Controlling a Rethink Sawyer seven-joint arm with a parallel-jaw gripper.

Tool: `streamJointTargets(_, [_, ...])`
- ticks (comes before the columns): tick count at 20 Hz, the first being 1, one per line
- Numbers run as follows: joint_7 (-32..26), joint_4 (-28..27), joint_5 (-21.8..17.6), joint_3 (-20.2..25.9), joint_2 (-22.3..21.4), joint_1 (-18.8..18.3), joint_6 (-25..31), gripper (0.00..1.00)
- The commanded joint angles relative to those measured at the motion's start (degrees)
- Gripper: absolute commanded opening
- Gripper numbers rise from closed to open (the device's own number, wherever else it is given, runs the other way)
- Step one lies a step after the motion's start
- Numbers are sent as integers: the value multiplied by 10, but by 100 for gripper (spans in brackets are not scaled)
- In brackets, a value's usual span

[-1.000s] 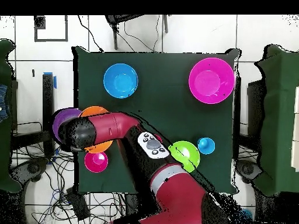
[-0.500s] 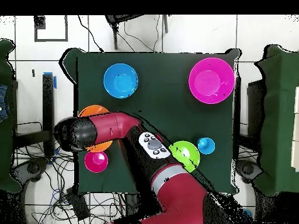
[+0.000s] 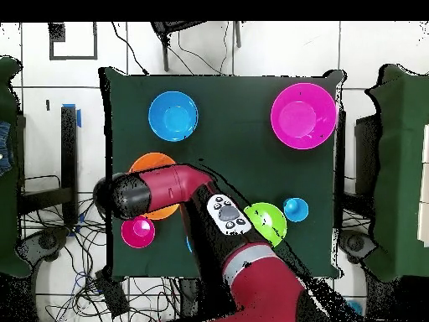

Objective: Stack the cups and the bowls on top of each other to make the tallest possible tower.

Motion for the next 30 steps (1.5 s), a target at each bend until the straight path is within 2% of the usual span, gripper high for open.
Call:
streamJointTargets(1, [-41, -7, -86, -50, 10, -17, 44, 0])
streamJointTargets(6, [-69, -12, -135, -49, 17, -40, 35, 0])
streamJointTargets(10, [-70, -7, -145, -39, 21, -60, 31, 0])
streamJointTargets(18, [-94, -39, -183, -36, 25, -59, 62, 0])
streamJointTargets(30, [-88, -64, -185, -26, 27, -66, 91, 0])
